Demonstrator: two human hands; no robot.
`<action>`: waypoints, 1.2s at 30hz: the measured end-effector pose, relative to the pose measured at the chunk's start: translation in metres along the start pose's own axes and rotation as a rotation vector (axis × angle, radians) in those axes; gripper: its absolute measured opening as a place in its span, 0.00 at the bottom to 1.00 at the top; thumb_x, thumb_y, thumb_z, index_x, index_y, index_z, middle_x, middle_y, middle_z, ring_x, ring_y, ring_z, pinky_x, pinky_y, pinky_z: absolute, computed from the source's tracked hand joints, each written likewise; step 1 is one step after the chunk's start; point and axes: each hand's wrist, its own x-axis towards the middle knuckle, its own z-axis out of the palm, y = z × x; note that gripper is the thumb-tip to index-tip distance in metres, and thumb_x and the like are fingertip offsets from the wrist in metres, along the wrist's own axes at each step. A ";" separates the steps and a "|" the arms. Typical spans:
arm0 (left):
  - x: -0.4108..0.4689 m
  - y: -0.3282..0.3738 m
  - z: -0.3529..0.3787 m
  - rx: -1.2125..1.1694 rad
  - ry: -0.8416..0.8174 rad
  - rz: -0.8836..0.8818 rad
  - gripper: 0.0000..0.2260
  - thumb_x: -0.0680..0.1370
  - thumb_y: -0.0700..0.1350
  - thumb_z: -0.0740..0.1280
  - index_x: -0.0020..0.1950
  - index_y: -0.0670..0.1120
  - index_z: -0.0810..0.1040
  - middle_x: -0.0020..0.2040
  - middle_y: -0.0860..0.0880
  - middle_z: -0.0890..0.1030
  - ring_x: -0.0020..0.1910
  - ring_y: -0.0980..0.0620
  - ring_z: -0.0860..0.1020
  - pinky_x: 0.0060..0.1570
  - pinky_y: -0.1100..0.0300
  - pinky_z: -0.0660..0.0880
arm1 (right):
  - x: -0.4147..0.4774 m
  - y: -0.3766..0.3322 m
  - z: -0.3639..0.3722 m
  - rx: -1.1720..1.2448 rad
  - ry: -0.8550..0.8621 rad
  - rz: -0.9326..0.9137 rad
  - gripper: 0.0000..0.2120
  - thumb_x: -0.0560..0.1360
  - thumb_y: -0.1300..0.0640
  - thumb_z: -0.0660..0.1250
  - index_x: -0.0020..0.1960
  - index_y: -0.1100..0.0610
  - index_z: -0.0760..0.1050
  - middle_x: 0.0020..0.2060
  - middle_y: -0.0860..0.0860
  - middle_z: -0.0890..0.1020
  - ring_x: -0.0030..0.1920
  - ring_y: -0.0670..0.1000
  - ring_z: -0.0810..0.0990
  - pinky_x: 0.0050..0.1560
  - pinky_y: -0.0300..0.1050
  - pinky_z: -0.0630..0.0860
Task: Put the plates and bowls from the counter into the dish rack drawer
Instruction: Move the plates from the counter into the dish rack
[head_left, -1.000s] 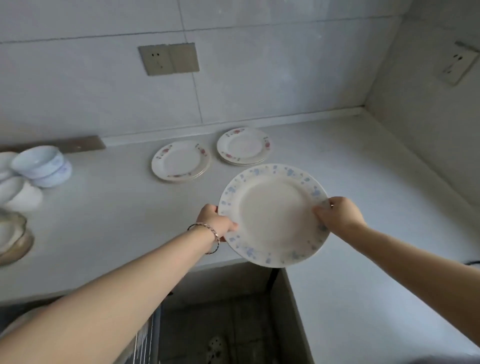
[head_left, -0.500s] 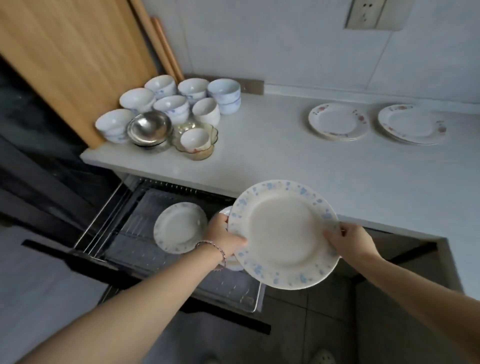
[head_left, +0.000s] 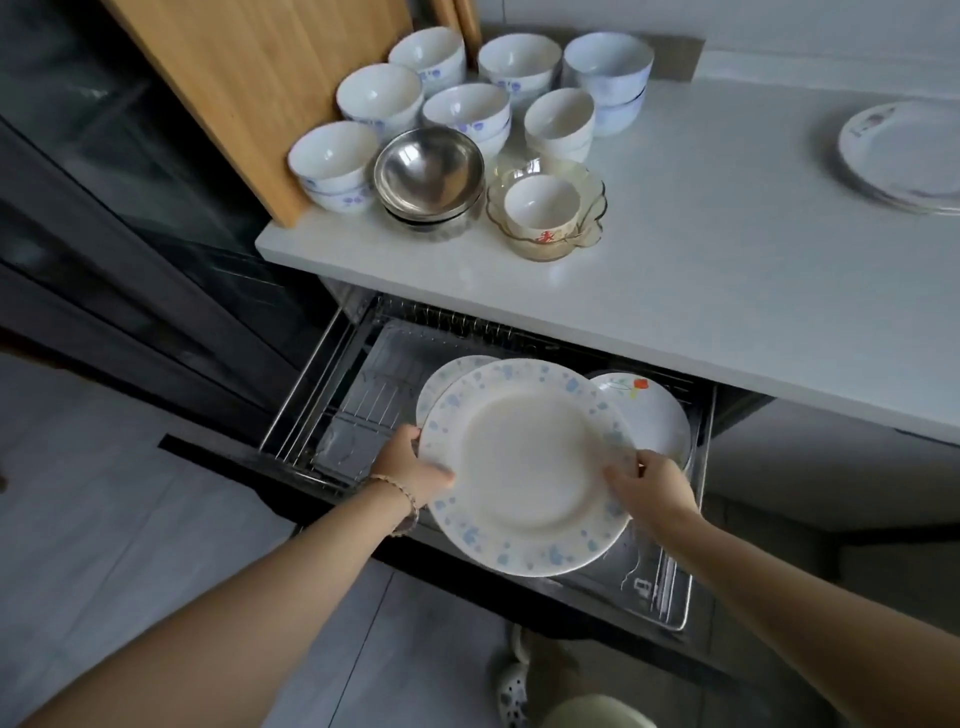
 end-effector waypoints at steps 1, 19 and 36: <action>0.012 -0.003 -0.004 0.015 0.009 -0.016 0.16 0.68 0.37 0.69 0.50 0.49 0.67 0.42 0.53 0.75 0.44 0.50 0.76 0.39 0.60 0.75 | 0.008 -0.005 0.010 0.012 -0.021 0.008 0.12 0.74 0.56 0.63 0.55 0.60 0.76 0.42 0.55 0.81 0.41 0.56 0.78 0.34 0.42 0.71; 0.281 -0.052 0.009 0.363 -0.143 -0.076 0.18 0.68 0.35 0.67 0.58 0.44 0.76 0.53 0.44 0.82 0.52 0.45 0.80 0.50 0.57 0.77 | 0.145 -0.020 0.198 0.208 0.085 0.409 0.18 0.71 0.64 0.64 0.60 0.60 0.73 0.47 0.57 0.81 0.49 0.58 0.79 0.49 0.46 0.75; 0.345 -0.060 0.031 0.511 -0.270 0.096 0.30 0.73 0.40 0.62 0.72 0.54 0.59 0.62 0.44 0.77 0.56 0.41 0.77 0.57 0.51 0.75 | 0.181 -0.012 0.260 0.270 0.245 0.624 0.26 0.77 0.58 0.59 0.73 0.53 0.57 0.57 0.64 0.78 0.56 0.63 0.77 0.53 0.49 0.72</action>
